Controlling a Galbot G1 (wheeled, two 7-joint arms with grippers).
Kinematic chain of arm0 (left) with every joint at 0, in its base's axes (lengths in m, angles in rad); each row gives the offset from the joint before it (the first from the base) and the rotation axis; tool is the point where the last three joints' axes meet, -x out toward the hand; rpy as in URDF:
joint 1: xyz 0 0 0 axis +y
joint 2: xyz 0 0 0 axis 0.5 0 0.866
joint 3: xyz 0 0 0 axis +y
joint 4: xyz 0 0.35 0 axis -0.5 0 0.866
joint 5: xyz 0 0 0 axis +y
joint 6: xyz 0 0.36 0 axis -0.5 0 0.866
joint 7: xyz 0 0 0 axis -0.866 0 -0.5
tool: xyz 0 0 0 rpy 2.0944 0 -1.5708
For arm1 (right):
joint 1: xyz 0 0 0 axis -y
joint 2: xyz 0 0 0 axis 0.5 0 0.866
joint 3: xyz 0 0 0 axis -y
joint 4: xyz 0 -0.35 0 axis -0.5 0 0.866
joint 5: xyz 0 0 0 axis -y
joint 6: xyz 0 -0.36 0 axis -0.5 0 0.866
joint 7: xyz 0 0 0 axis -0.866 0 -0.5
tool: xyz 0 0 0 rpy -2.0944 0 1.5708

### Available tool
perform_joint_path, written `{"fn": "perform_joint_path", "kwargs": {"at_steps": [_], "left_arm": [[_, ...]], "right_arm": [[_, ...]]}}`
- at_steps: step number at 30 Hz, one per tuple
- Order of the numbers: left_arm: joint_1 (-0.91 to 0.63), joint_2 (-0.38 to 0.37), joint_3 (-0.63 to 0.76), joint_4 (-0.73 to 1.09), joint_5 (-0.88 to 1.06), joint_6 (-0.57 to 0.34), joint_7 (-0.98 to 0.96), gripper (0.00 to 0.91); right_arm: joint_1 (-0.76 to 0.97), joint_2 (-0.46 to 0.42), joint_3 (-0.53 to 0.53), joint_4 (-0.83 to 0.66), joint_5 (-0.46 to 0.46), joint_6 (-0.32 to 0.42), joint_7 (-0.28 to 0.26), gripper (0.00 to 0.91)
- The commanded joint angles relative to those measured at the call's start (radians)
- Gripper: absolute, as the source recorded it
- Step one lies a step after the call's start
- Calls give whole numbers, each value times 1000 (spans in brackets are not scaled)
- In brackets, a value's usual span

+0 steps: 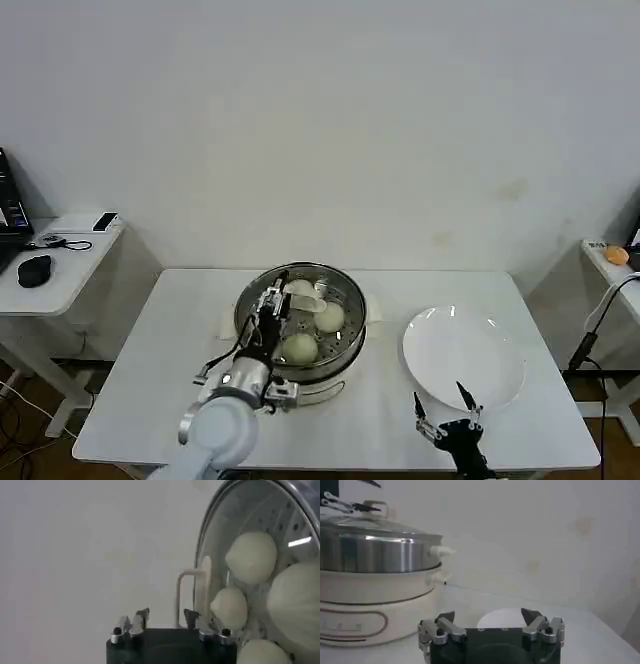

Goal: Take steamed baozi put them in steamer then cover it.

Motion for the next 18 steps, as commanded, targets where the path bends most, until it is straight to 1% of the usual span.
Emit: {"fn": "perform_joint_path", "kwargs": {"at_steps": [1, 5, 9, 12, 14, 15, 17, 18], "left_arm": [[119, 41, -57, -201, -35, -7, -11, 907], [205, 57, -109, -284, -122, -4, -28, 907], [322, 63, -197, -326, -311, -13, -84, 907], [405, 57, -315, -295, -556, -61, -221, 907], [447, 35, -421, -259, -801, -122, -268, 907], [478, 30, -488, -227, -988, -153, -305, 907], [506, 26, -569, -176, -1215, -220, -348, 907], [517, 17, -621, -122, -1330, -279, -370, 907]], "right_arm": [[-1, -1, -6, -1, 0, -1, 1, 907], [-4, -7, -15, -1, 5, -5, 2, 907], [-3, -13, -25, 0, 15, -13, 4, 907], [-12, -24, -32, 21, 39, -26, 11, 907], [-25, -36, -35, 43, 59, -46, 18, 907], [-27, -38, -35, 47, 61, -49, 20, 907], [-40, -54, -36, 73, 92, -68, 28, 907], [-43, -56, -35, 77, 97, -72, 29, 907]]}}
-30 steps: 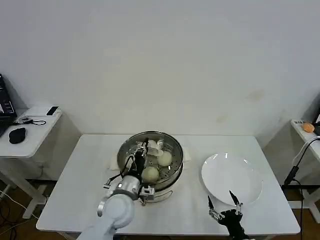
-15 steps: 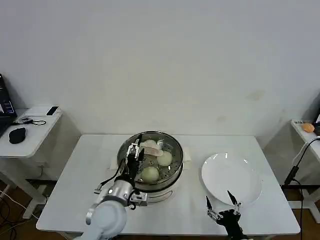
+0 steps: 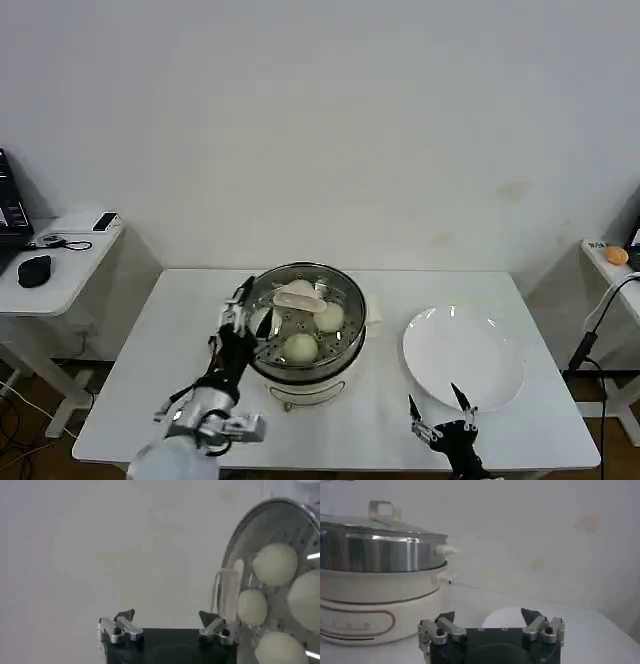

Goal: Take steamed baozi put them in steamer then cover it.

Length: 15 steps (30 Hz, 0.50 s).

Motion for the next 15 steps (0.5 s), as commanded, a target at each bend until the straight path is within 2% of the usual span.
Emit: {"fn": "perform_joint_path", "kwargs": {"at_steps": [1, 3, 8, 15], "left_arm": [[262, -34, -463, 132, -1151, -293, -258, 907], [281, -43, -507, 211, -1282, -375, -298, 907], [364, -78, -547, 268, -1384, -450, -308, 907], [420, -168, -509, 225, -1363, -418, -301, 907]], "right_arm": [[-34, -38, -5, 70, 74, -49, 17, 907], [-40, -46, -3, 76, 78, -50, 20, 907], [-75, -97, 6, 105, 116, -71, 23, 907], [-119, -225, 40, 147, 234, -104, 40, 907]]}}
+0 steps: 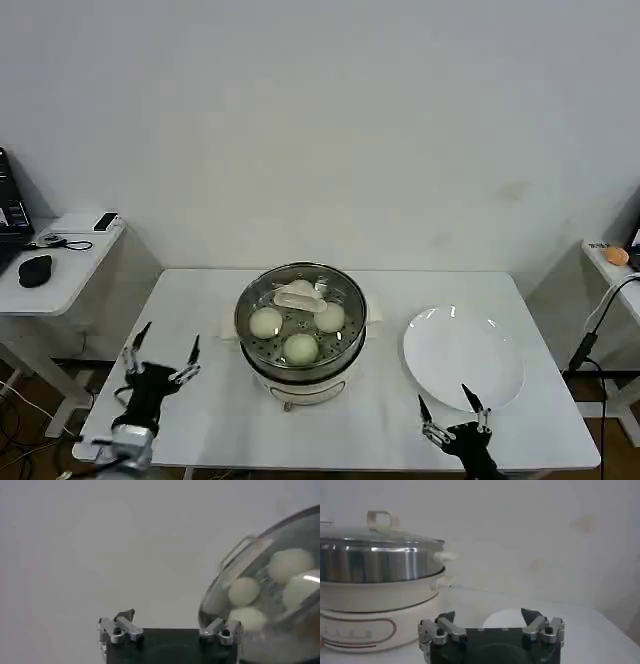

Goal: Take steamed baozi put them in steamer then cover it.

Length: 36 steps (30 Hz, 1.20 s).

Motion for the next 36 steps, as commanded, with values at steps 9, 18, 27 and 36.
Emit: {"fn": "perform_joint_path", "kwargs": {"at_steps": [9, 18, 27, 36], "left_arm": [[178, -123, -84, 27, -352, -125, -74, 907], [189, -137, -57, 26, -335, -127, -63, 907], [211, -132, -37, 16, -308, -97, -36, 907], [226, -138, -8, 19, -263, -96, -23, 907]], "right_arm": [[-89, -283, -15, 80, 224, -79, 43, 907], [-88, -333, -34, 74, 224, -67, 53, 907], [-101, -356, -63, 69, 223, 1, 122, 907], [-114, -379, -62, 72, 255, -10, 154, 907]]}}
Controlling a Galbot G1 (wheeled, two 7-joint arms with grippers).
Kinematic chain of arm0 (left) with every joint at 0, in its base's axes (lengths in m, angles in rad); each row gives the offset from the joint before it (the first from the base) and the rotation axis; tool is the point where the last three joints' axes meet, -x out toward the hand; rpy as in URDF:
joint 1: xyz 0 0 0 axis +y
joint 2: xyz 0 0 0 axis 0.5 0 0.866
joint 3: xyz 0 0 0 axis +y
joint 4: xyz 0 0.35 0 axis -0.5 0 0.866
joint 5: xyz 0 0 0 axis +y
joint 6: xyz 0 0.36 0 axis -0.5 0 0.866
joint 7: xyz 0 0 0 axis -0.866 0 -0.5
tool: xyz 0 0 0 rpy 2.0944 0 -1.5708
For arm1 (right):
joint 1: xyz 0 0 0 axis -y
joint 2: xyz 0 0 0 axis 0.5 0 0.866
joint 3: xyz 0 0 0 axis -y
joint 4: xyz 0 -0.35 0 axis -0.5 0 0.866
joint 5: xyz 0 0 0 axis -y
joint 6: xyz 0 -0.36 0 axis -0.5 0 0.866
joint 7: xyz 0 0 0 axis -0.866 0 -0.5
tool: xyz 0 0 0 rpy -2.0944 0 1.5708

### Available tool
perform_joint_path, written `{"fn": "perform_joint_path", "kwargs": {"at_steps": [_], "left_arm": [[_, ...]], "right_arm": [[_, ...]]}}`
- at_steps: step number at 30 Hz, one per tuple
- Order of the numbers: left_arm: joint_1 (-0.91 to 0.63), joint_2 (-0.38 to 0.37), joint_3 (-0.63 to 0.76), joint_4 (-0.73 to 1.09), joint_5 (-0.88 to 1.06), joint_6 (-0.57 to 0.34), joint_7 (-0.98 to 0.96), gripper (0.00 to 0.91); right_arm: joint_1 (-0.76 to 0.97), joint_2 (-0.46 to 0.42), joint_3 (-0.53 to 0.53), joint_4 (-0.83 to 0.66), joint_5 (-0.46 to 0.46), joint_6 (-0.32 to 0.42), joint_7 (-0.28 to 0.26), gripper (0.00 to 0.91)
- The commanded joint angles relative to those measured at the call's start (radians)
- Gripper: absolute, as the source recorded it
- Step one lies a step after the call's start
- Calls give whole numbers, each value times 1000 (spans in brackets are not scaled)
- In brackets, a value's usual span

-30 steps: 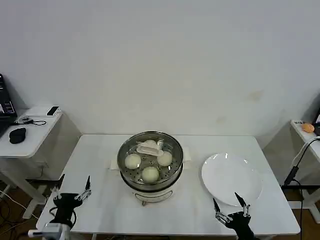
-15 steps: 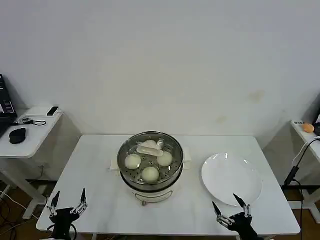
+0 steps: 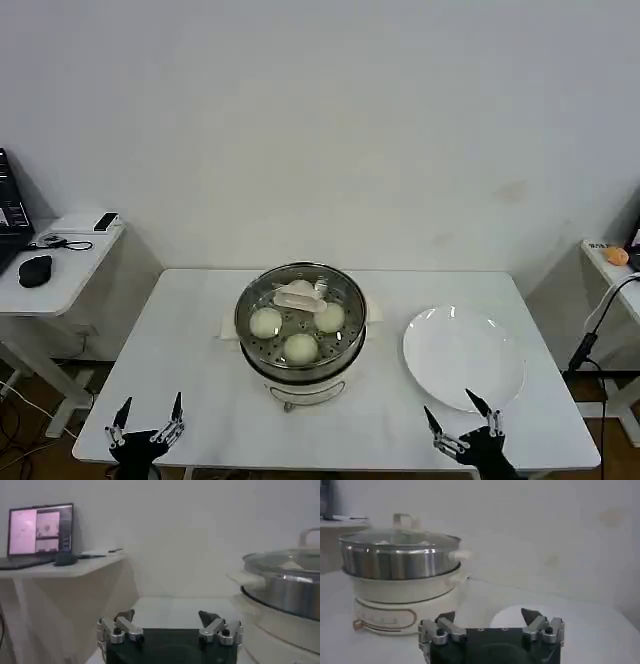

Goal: Take steamed baozi put them in steamer then cover it.

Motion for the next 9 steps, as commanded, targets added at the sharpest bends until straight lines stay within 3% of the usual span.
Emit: {"fn": "perform_joint_path", "kwargs": {"at_steps": [1, 9], "left_arm": [[17, -6, 15, -4, 25, 5, 9, 907], [12, 4, 9, -3, 23, 9, 1, 907]], "right_arm": [[-12, -37, -10, 6, 33, 17, 44, 907], [-21, -31, -7, 10, 32, 21, 52, 907]]}}
